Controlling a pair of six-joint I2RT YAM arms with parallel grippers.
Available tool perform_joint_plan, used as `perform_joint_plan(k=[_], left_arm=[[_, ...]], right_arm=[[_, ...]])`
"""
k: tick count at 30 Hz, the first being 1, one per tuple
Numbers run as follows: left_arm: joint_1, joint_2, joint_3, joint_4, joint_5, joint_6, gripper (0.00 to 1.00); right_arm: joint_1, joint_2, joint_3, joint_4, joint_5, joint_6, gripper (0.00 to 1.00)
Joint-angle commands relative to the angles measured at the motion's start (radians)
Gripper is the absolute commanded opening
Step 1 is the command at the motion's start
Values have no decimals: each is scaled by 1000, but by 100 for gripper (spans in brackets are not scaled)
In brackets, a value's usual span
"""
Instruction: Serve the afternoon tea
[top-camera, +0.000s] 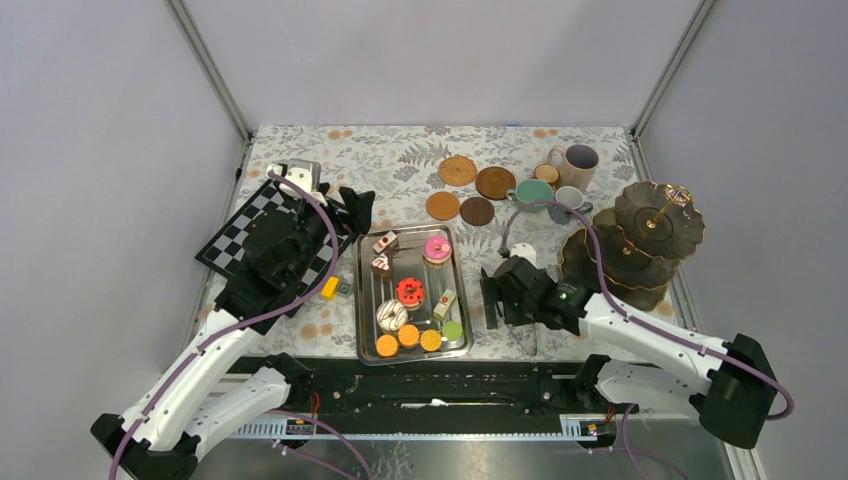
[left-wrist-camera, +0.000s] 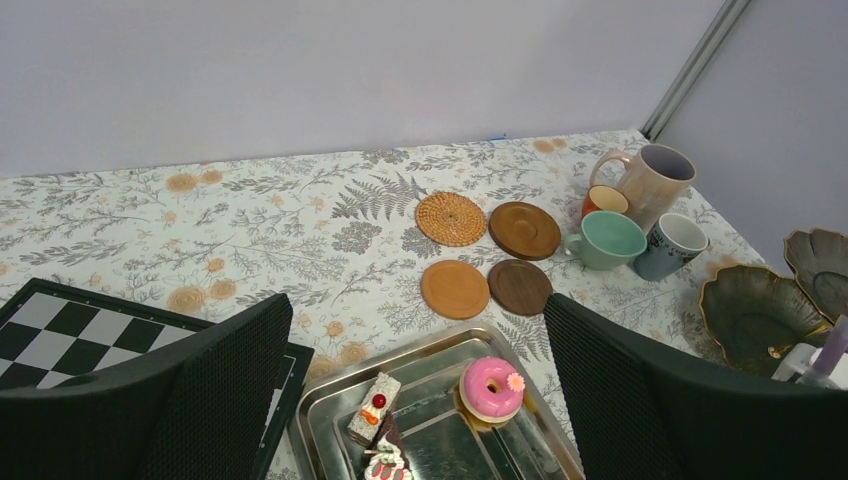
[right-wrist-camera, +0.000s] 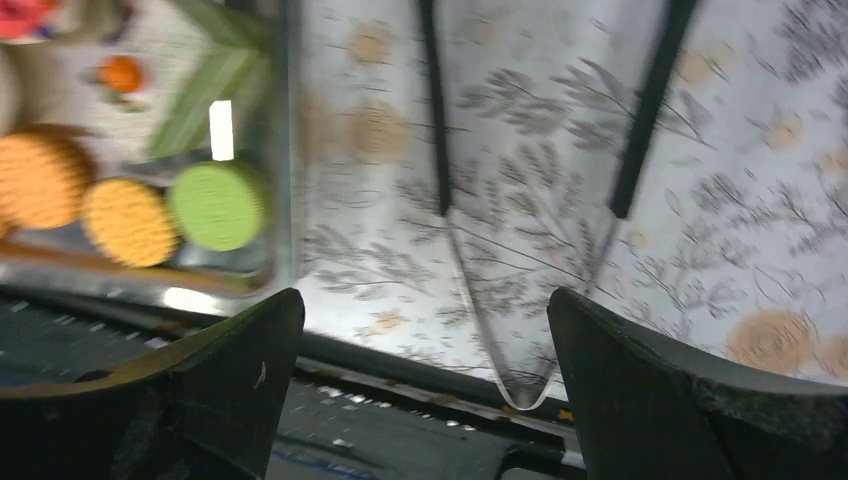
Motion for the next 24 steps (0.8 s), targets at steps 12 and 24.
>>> perform_joint_plan(k=[12, 24], left_arm=[[-3, -14, -14, 59, 26, 3, 99], [-3, -5, -13, 59, 52, -5, 99]], right_arm=[[6, -14, -121, 57, 260, 215, 98], [6, 105, -160, 68, 288, 269, 98]])
